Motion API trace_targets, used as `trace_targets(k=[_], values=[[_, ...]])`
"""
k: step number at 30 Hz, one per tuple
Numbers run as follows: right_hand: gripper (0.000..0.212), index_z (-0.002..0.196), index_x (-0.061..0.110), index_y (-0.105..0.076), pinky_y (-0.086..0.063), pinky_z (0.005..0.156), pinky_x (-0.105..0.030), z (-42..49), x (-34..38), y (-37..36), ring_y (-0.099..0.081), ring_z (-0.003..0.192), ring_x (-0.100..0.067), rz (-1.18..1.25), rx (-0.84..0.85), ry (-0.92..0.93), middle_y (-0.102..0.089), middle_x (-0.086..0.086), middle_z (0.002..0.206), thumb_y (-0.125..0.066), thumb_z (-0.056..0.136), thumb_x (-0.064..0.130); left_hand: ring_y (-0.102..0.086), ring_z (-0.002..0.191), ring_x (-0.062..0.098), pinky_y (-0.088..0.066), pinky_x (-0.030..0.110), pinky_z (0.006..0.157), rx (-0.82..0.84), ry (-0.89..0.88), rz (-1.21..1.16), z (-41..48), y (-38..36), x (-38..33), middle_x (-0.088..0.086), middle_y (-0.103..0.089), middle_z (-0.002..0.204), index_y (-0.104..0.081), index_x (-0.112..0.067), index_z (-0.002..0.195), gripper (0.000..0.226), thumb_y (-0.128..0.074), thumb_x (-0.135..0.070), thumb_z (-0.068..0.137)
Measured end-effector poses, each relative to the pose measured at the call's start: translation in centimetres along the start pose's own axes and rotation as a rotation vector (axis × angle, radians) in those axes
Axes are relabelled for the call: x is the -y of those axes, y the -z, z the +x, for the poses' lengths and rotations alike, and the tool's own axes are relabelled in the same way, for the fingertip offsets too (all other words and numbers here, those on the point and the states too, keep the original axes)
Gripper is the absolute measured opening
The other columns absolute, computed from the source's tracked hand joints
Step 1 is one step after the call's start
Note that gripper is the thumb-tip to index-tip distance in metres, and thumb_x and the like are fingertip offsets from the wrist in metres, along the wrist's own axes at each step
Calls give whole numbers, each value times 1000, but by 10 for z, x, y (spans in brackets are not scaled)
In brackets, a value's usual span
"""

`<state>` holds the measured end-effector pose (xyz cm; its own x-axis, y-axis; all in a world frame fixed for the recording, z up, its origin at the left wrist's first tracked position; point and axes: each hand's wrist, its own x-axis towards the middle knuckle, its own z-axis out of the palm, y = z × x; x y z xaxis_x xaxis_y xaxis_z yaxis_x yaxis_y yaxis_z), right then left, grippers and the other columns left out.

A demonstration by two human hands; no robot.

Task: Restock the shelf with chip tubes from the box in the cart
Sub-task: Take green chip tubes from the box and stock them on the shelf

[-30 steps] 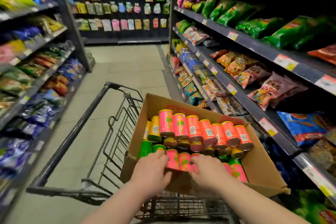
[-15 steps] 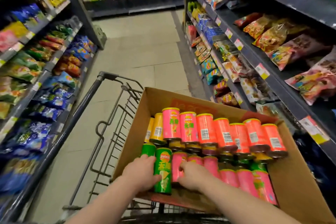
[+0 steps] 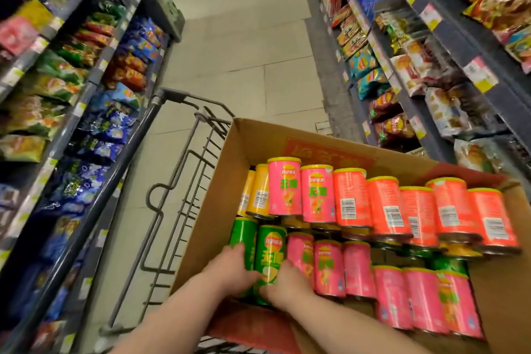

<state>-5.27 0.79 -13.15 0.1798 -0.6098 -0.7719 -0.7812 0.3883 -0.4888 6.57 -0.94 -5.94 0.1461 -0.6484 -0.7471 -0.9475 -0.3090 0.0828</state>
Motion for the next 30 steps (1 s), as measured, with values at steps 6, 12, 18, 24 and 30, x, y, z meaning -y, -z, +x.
trace_targets(k=[6, 12, 18, 24, 30], values=[[93, 145, 6, -18, -42, 100, -33, 6, 8, -16, -46, 127, -27, 24, -95, -102, -33, -11, 141, -72, 77, 38, -44, 130, 25, -39, 28, 104, 28, 34, -67, 3, -8, 6, 12, -38, 143, -26, -12, 146, 73, -60, -37, 87], [89, 139, 9, -22, -42, 98, -31, 11, 8, -18, -46, 125, -27, 143, -122, -80, -33, -9, 136, -72, 74, 44, -44, 129, 25, -39, 30, 104, 14, 37, -89, 7, -7, 7, 12, -39, 142, -28, -11, 145, 70, -60, -34, 87], [80, 132, 16, -37, -49, 88, -28, 10, 4, -1, -59, 106, -22, 338, -31, -159, -57, -3, 119, -69, 69, 54, -48, 126, 24, -41, 26, 99, 6, 35, -145, 10, -5, 7, 12, -44, 140, -29, -11, 144, 70, -60, -38, 88], [71, 132, 14, -37, -55, 73, -30, 0, -14, 30, -63, 96, -25, 576, 36, -178, -57, -10, 110, -69, 72, 31, -50, 125, 23, -42, 26, 97, 22, 72, -150, 14, -1, 2, 11, -48, 139, -32, -7, 143, 62, -58, -30, 92], [88, 142, 19, -27, -52, 66, -24, -22, -34, 58, -60, 100, -24, 434, 133, -132, -51, -9, 121, -64, 64, 37, -52, 123, 22, -41, 23, 93, 53, 104, -124, 28, 0, -8, 9, -52, 136, -45, -10, 134, 47, -58, -28, 92]])
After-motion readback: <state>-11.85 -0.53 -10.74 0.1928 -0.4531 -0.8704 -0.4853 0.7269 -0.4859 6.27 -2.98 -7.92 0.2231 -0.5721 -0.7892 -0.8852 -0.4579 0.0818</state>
